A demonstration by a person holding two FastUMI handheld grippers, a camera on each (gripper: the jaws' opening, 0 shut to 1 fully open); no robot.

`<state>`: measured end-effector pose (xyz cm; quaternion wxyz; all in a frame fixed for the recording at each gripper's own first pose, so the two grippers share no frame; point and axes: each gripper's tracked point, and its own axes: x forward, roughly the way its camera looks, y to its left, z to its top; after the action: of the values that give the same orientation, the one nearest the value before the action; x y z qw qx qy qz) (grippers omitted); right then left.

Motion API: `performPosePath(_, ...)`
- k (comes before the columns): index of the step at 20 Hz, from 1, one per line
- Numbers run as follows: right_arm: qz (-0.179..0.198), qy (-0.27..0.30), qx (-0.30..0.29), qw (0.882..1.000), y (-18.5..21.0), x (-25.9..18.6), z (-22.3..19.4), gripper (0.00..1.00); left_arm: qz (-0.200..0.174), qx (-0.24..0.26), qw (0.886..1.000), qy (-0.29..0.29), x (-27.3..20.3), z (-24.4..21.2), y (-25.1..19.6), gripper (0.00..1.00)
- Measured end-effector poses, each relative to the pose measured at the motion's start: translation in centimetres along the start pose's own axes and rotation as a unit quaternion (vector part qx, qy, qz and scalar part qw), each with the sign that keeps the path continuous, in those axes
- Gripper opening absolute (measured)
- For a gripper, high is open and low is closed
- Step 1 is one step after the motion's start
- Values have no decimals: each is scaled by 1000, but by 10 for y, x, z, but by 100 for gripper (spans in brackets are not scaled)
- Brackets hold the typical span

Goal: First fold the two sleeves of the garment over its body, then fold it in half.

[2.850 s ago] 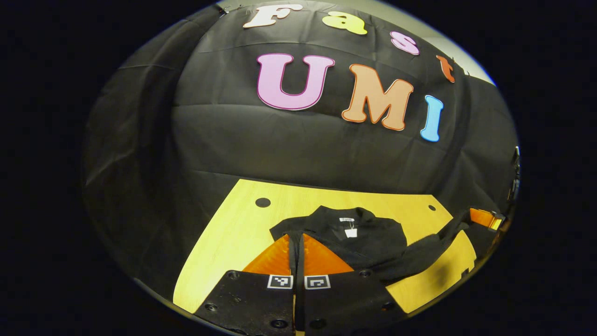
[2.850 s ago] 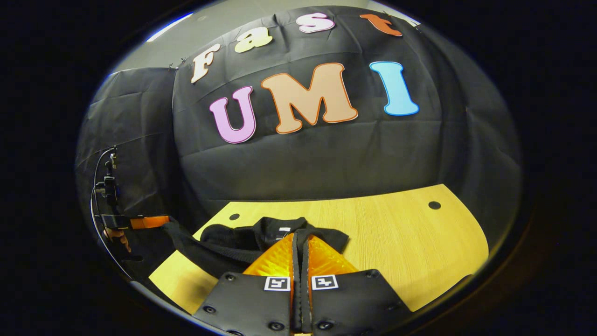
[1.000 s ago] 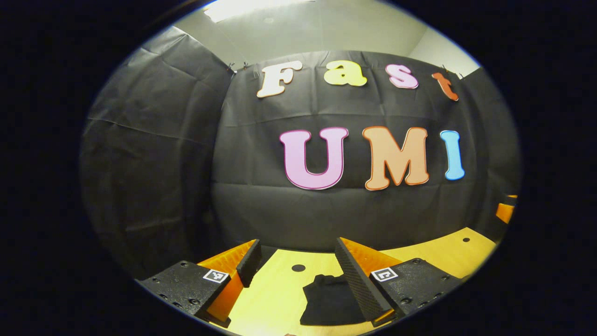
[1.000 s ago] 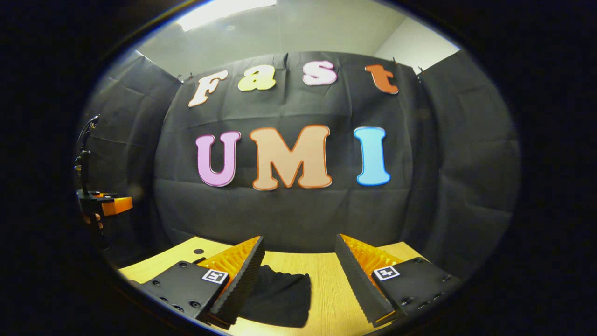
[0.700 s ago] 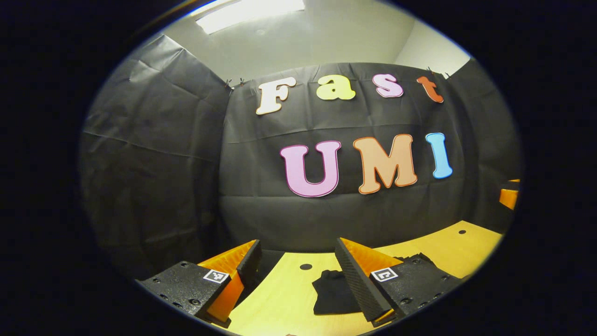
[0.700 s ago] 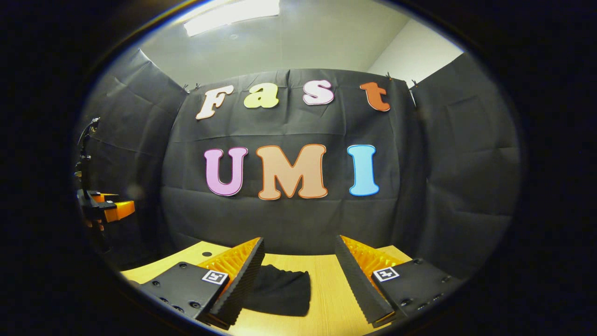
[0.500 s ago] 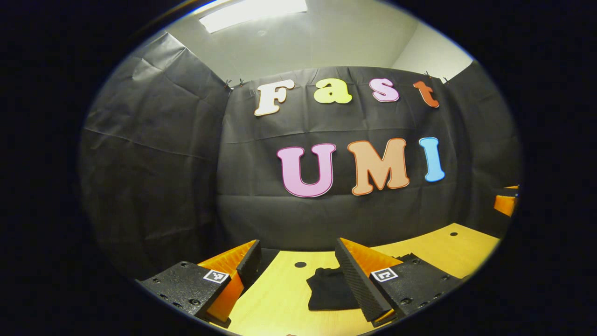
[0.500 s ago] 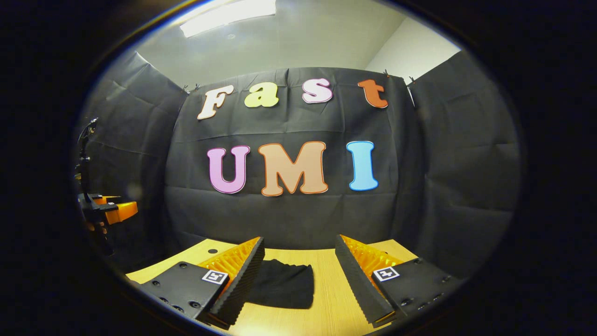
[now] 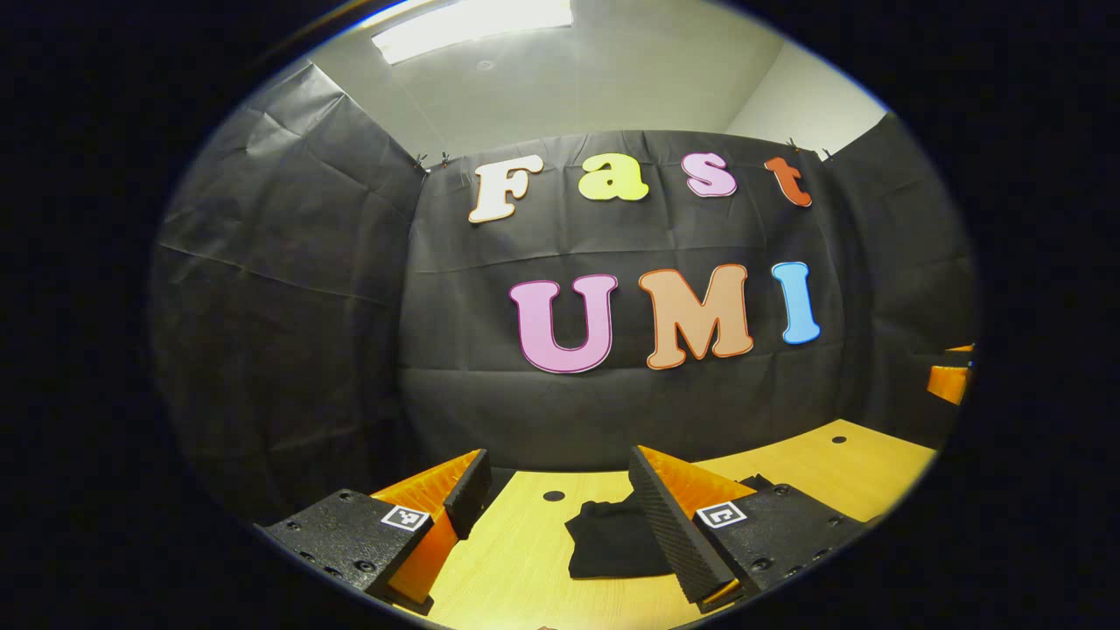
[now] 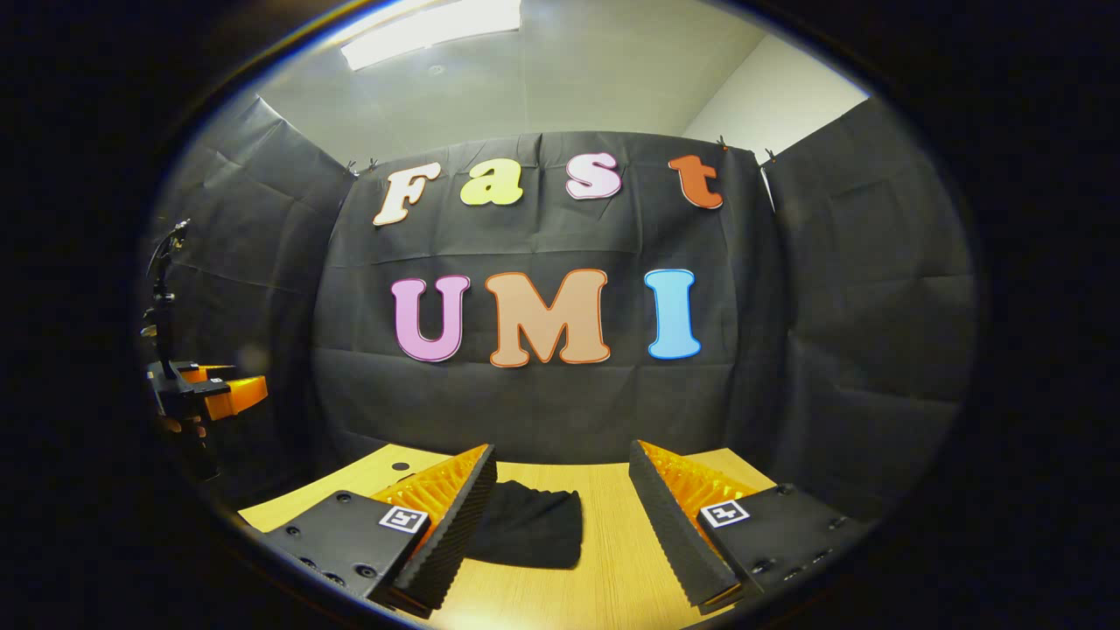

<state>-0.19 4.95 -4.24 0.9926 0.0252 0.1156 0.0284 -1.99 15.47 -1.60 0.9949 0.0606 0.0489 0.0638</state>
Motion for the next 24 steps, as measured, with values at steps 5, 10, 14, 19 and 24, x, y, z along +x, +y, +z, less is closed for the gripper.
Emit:
performPosePath(5, -3, -3, 1, 1000, -2, -8, -1, 97, -1, 4, 1000, 4, -6, -4, 2, 96)
performPosePath(10, 0, -17, 8, 1000, 0, -10, 8, 96, -3, 16, 1000, -2, -9, 5, 4, 94)
performPosePath(14, -1, -24, 5, 1000, -2, -15, 11, 97, 1, 16, 1000, -6, -9, 11, 8, 96)
performPosePath(19, 0, -30, 5, 1000, -5, -16, 13, 97, 1, 11, 1000, -3, -6, 13, 6, 96)
performPosePath(24, 3, -35, 7, 999, -4, -18, 12, 97, 1, 4, 1000, -9, -7, 19, 2, 97)
